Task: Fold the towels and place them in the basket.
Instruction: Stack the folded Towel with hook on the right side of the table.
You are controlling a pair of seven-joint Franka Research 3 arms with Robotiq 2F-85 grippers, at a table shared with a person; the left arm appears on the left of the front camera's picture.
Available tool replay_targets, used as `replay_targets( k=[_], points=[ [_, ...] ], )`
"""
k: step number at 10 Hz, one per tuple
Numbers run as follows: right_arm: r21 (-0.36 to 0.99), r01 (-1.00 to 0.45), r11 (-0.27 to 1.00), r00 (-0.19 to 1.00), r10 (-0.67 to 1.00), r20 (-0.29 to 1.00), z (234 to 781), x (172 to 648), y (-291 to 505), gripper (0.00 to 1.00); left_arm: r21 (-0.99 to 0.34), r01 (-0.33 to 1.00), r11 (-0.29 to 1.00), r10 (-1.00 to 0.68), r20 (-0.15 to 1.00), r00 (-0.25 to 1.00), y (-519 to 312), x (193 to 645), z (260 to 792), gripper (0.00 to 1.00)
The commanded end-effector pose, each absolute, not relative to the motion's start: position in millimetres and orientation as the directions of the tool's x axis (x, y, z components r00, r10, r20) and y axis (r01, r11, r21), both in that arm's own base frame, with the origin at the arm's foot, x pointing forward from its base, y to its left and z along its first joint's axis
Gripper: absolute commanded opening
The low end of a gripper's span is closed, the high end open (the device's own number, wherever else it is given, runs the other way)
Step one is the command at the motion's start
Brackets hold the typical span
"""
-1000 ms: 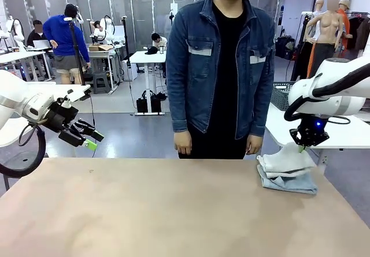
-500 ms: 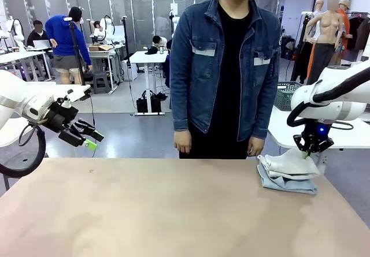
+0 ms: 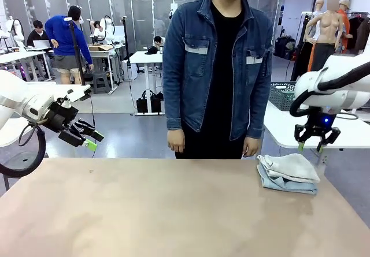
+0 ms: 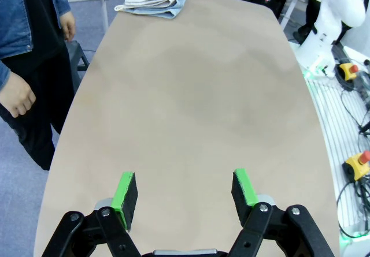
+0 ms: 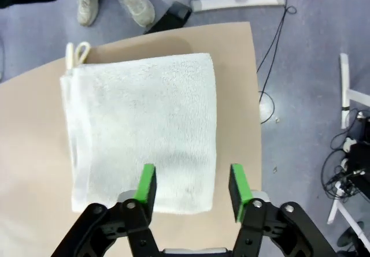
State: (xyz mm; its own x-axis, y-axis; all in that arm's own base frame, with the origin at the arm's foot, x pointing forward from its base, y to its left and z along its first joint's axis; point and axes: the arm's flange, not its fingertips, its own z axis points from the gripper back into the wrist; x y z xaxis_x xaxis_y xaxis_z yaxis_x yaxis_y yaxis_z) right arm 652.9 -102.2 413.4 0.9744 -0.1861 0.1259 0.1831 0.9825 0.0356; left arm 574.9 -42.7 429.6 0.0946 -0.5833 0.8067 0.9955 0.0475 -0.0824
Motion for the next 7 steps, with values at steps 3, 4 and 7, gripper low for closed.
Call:
replay_targets(
  k=[3, 4, 7],
  points=[
    [0.044, 0.091, 0.995, 0.942, -0.100, 0.319, 576.7, 562.3, -110.6, 0.83, -0.080, 0.996, 0.047, -0.583, 0.807, 0.092, -43.2, 574.4, 431.0, 0.83],
    [0.054, 0.061, 0.997, 0.908, -0.077, 0.411, 623.5, 527.8, -109.7, 0.83, -0.080, 0.996, 0.047, -0.583, 0.807, 0.092, -43.2, 574.4, 431.0, 0.83],
    [0.141, -0.129, 0.982, 0.864, 0.041, 0.503, 702.6, 457.0, -91.7, 0.83, -0.080, 0.996, 0.047, -0.583, 0.807, 0.092, -43.2, 574.4, 431.0, 0.83]
  ],
)
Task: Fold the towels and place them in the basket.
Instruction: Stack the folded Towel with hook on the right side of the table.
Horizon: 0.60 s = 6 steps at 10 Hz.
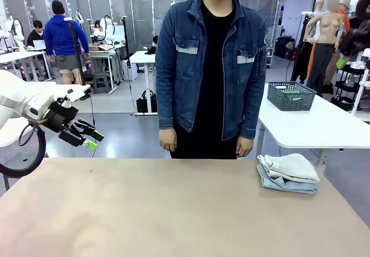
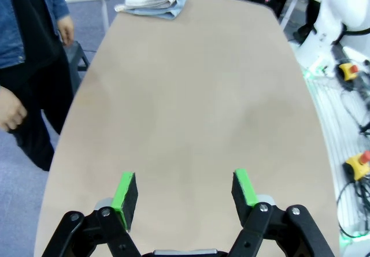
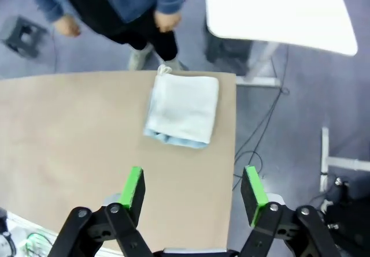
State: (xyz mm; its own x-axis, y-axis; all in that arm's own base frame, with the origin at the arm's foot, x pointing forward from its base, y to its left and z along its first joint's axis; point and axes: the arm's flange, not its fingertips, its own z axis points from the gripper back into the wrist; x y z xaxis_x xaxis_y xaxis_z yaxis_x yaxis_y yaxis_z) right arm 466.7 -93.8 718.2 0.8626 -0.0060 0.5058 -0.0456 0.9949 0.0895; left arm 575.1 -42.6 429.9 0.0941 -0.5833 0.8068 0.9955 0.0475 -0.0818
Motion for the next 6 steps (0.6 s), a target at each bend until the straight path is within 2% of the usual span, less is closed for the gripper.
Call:
replay_targets(
  k=[1, 3, 6],
  points=[
    [0.158, -0.186, 0.970, 0.839, 0.073, 0.539, 717.9, 434.4, -85.8, 0.83, -0.080, 0.996, 0.047, -0.583, 0.807, 0.092, -43.2, 574.4, 431.0, 0.83],
    [0.163, -0.207, 0.965, 0.817, 0.079, 0.571, 726.2, 406.0, -82.3, 0.83, -0.080, 0.996, 0.047, -0.583, 0.807, 0.092, -43.2, 574.4, 431.0, 0.83],
    [0.139, -0.244, 0.960, 0.812, 0.124, 0.570, 721.6, 400.0, -81.1, 0.83, -0.080, 0.996, 0.047, -0.583, 0.807, 0.092, -43.2, 574.4, 431.0, 0.83]
  ],
)
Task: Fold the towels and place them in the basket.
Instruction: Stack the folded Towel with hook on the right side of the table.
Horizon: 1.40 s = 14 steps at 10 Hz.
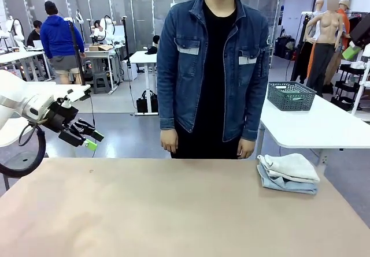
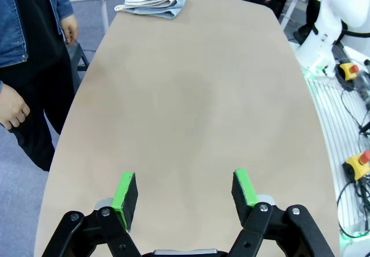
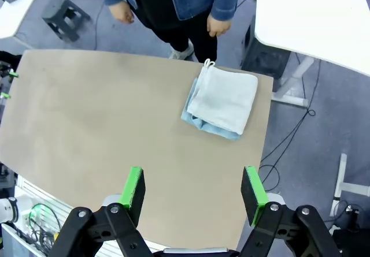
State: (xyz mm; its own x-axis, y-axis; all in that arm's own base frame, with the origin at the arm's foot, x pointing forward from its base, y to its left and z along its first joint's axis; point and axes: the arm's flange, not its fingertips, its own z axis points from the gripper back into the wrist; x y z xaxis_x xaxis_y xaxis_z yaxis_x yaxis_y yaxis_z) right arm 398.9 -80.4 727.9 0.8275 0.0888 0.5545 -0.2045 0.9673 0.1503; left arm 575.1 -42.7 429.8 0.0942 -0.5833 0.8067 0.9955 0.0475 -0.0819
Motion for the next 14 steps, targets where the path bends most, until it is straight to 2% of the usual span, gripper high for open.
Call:
replay_targets(
  k=[1, 14],
  points=[
    [0.154, -0.193, 0.969, 0.826, 0.076, 0.558, 733.2, 399.3, -79.4, 0.83, -0.080, 0.996, 0.047, -0.583, 0.807, 0.092, -43.2, 574.4, 431.0, 0.83],
    [0.154, -0.193, 0.969, 0.826, 0.076, 0.558, 733.2, 399.3, -79.4, 0.83, -0.080, 0.996, 0.047, -0.583, 0.807, 0.092, -43.2, 574.4, 431.0, 0.83]
  ],
)
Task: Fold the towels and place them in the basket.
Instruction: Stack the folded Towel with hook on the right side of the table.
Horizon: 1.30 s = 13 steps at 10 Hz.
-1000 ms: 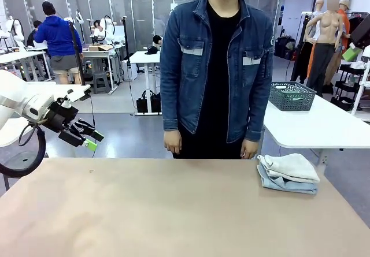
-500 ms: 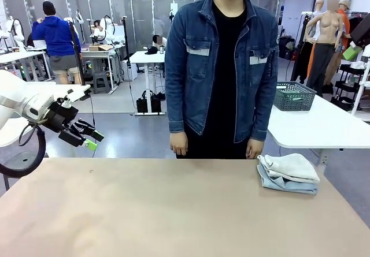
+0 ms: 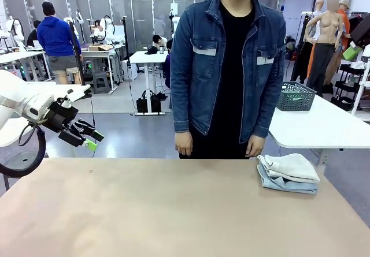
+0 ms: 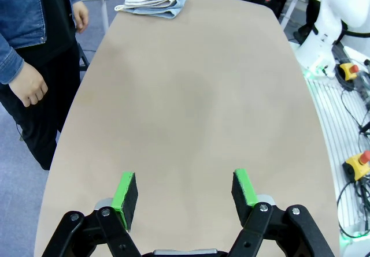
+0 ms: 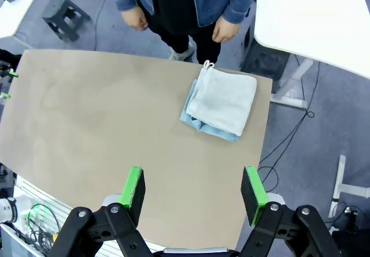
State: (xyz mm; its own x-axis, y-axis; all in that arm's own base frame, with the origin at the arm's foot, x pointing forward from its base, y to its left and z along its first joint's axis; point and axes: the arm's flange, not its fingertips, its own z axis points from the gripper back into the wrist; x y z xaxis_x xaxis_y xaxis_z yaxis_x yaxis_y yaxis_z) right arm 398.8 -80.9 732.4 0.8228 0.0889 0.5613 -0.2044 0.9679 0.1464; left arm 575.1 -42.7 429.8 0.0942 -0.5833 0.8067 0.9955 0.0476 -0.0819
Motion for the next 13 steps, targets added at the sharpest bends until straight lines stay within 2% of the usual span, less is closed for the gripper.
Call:
replay_targets(
  k=[1, 13],
  points=[
    [0.154, -0.193, 0.969, 0.826, 0.076, 0.558, 733.2, 399.3, -79.4, 0.83, -0.080, 0.996, 0.047, -0.583, 0.807, 0.092, -43.2, 574.4, 431.0, 0.83],
    [0.154, -0.193, 0.969, 0.826, 0.076, 0.558, 733.2, 399.3, -79.4, 0.83, -0.080, 0.996, 0.047, -0.583, 0.807, 0.092, -43.2, 574.4, 431.0, 0.83]
  ],
)
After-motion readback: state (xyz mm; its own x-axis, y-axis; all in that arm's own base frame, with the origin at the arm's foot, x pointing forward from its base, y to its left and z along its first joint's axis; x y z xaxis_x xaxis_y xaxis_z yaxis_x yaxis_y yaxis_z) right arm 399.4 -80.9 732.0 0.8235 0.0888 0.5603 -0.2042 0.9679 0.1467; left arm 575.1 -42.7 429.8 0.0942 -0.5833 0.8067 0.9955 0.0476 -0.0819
